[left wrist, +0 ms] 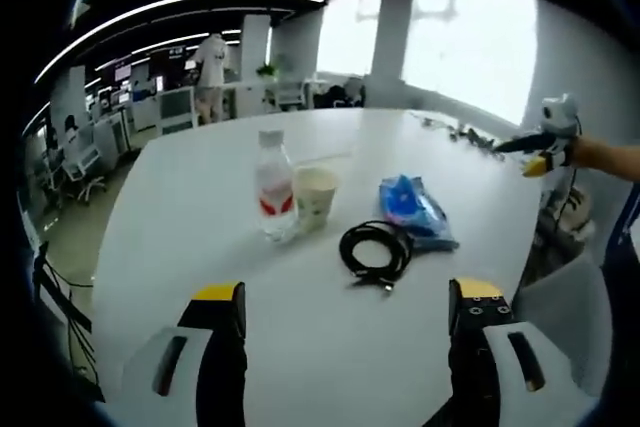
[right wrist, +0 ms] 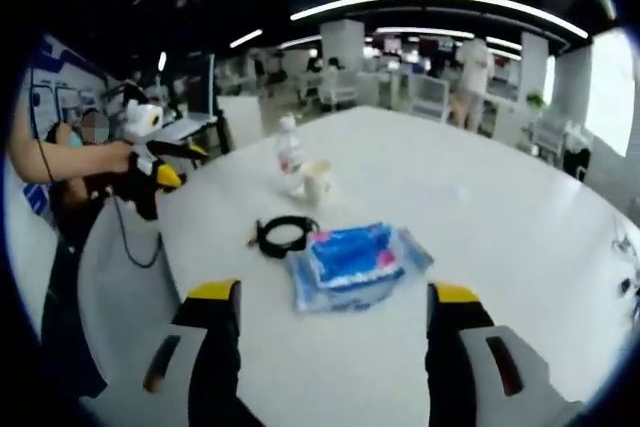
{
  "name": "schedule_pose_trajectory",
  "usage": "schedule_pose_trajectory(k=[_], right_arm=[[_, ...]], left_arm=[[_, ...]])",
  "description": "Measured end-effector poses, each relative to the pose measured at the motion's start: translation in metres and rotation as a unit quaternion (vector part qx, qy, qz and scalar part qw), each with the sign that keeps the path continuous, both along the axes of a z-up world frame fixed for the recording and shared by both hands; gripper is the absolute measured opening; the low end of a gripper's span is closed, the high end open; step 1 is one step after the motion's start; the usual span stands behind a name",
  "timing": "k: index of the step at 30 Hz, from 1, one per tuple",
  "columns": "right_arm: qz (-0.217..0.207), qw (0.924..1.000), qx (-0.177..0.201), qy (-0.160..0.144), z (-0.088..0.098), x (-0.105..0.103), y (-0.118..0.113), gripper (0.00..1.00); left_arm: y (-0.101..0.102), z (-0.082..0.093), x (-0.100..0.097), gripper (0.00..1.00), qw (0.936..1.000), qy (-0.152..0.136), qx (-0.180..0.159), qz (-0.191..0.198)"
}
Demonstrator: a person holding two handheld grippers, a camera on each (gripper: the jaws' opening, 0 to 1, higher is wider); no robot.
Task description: Arrange the tabletop items into an orderly group along one side of the table until the central work area is clear of visible clutter.
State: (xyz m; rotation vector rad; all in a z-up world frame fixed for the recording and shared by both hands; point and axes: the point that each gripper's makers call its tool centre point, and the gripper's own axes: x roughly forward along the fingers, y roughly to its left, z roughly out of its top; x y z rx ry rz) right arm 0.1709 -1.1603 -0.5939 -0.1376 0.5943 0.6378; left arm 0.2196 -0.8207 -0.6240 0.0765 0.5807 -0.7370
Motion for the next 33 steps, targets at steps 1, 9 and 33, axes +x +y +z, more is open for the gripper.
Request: schedule_pose_trajectory(k=[1,9,33], right_arm=[[-0.004,1.0,-0.003,0.002,-0.001,-0.002,-0.003,0.74],[-0.027,0.999,-0.028,0.023,-0.009,-0.021,-0.01,0.74],[-0.077,0.9956,-0.04,0.033,-0.019,-0.042,-0.011,0.73]], left_arm=[[-0.001,-0.001,0.0,0.81,1.0,0.002,0.0,-0.003],[-0.002,-0.016,0.001,0.8,0.9998,0.013,-0.016,-0.006],[0.014,-0.018,-0.002,0.79,0.999,0.015,-0.024,-0.036]])
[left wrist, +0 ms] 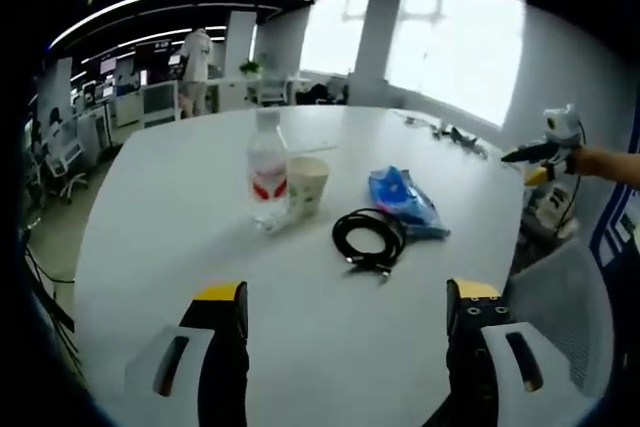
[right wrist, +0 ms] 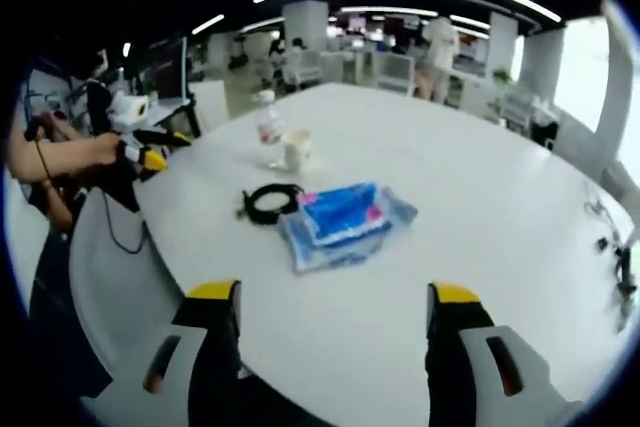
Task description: Arrange the tabletop items into an orderly group along one side of the table until the central work area is clear of visible clutter.
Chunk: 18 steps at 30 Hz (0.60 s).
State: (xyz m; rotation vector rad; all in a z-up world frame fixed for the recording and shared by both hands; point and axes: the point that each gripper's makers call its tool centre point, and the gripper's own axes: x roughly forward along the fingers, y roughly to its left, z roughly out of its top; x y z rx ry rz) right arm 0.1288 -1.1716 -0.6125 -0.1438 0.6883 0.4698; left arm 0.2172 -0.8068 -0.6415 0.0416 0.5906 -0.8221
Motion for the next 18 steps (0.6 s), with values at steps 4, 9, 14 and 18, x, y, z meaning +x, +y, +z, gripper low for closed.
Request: schedule_pose_trajectory(k=[4,9,14,18], right_arm=[[-0.005,1.0,0.006,0.001,-0.001,-0.001,-0.006,0.73],[-0.004,1.0,0.005,0.005,-0.004,0.004,-0.016,0.72],[-0.001,0.9999,0.013,0.001,-0.005,0.013,-0.018,0.72],[0.012,0.9998,0.013,0.008,-0.012,0.018,-0.019,0.71]], left_arm=[[0.004,-0.001,-0.001,0.79,0.9999,-0.001,0.014,-0.003],[0.002,0.0,-0.004,0.78,0.9999,0.003,0.014,0.007],[-0.005,-0.001,-0.006,0.78,0.9997,0.005,0.024,0.002],[-0.009,0.001,-0.005,0.79,0.9996,0.006,0.027,0.006]])
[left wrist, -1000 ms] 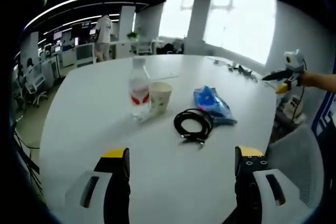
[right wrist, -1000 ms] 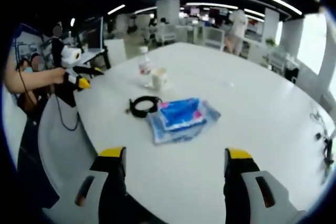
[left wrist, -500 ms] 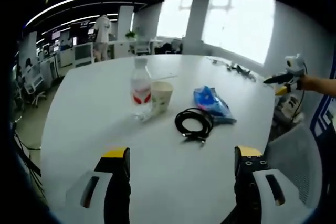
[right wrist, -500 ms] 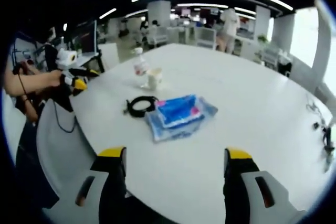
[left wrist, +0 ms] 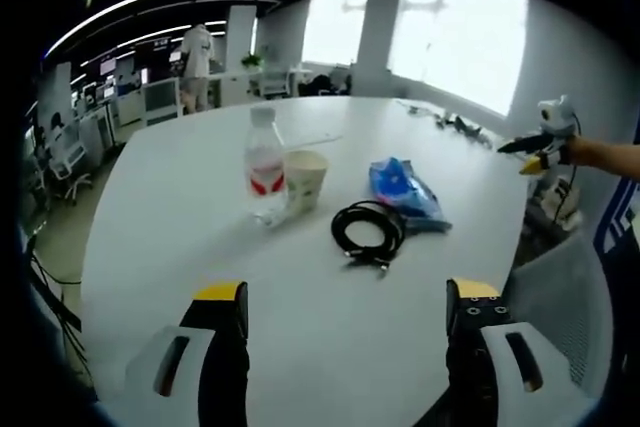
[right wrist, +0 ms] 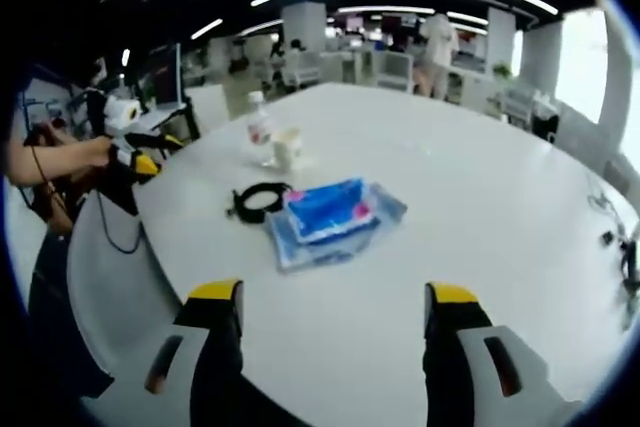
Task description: Arrange the tabletop items into an orderly group along one side of the table until the central work area is clear of visible clutter.
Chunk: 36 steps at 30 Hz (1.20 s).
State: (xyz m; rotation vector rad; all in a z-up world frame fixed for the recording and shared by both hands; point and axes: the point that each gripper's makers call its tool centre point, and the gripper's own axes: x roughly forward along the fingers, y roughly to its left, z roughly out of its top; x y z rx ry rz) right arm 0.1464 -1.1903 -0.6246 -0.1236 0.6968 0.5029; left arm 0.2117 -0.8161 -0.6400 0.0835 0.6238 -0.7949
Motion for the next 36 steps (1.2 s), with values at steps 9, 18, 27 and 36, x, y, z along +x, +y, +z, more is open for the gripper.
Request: schedule_pose_trajectory(k=[9,18,27,36], right_arm=[[0.013,0.9998,0.009,0.007,-0.005,0.011,-0.005,0.7],[0.036,0.9992,0.012,0.011,-0.009,0.026,-0.01,0.7],[0.055,0.9982,0.021,0.013,-0.016,0.046,-0.012,0.69],[0.077,0.9963,0.034,0.018,-0.025,0.068,-0.012,0.69]], left_arm=[[-0.01,0.001,0.004,0.78,0.9999,0.0,0.01,0.002],[-0.034,-0.001,0.004,0.78,0.9999,0.004,0.013,-0.004],[-0.047,0.0,0.006,0.78,0.9997,0.009,0.021,0.002],[-0.07,-0.005,0.005,0.78,0.9995,0.02,0.022,0.006]])
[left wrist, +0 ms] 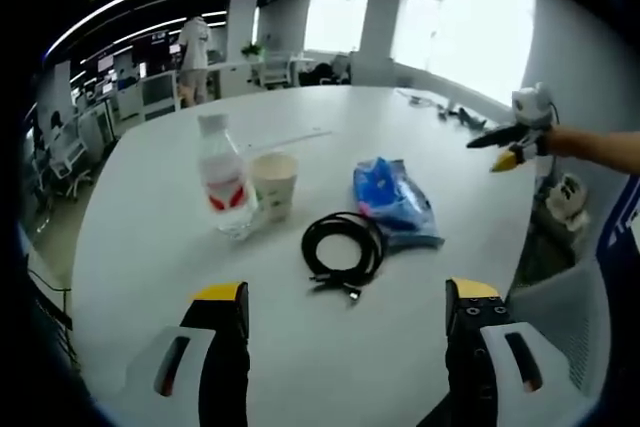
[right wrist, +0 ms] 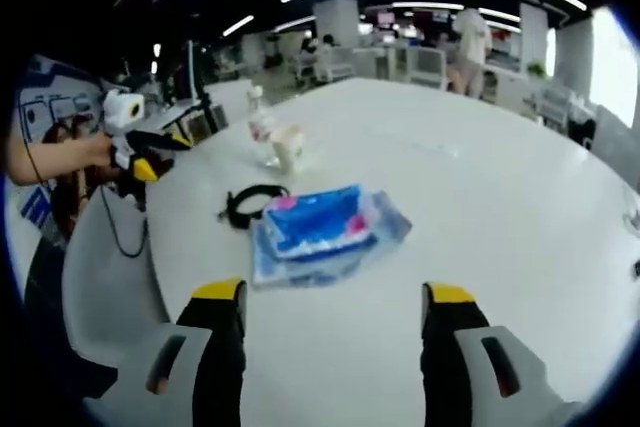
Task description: Arrange the tabletop items into an orderly group along one side of the table until the central work area is clear of visible clutter.
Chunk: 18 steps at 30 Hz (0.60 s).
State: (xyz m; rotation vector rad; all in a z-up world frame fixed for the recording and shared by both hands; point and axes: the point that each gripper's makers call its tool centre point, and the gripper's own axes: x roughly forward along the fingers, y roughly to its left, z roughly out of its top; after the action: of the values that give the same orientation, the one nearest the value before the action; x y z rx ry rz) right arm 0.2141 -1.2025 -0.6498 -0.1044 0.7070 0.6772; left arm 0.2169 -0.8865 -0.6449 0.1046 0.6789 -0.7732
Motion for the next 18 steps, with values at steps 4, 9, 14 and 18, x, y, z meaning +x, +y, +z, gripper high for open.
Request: schedule_pose_trajectory(k=[4,9,14,18], right_arm=[[0.009,0.9999,0.004,0.003,-0.004,0.01,-0.002,0.68],[0.023,0.9996,0.014,0.007,-0.009,0.025,-0.001,0.65],[0.039,0.9988,0.029,0.006,-0.013,0.044,0.008,0.64],[0.052,0.9979,0.038,0.006,-0.018,0.06,0.016,0.63]], left_arm=[[-0.015,-0.001,0.0,0.78,1.0,0.004,-0.004,0.005],[-0.036,-0.004,-0.002,0.76,0.9997,0.013,-0.014,0.015],[-0.062,-0.01,-0.005,0.76,0.9991,0.025,-0.026,0.023],[-0.078,-0.015,-0.004,0.75,0.9982,0.035,-0.035,0.035]])
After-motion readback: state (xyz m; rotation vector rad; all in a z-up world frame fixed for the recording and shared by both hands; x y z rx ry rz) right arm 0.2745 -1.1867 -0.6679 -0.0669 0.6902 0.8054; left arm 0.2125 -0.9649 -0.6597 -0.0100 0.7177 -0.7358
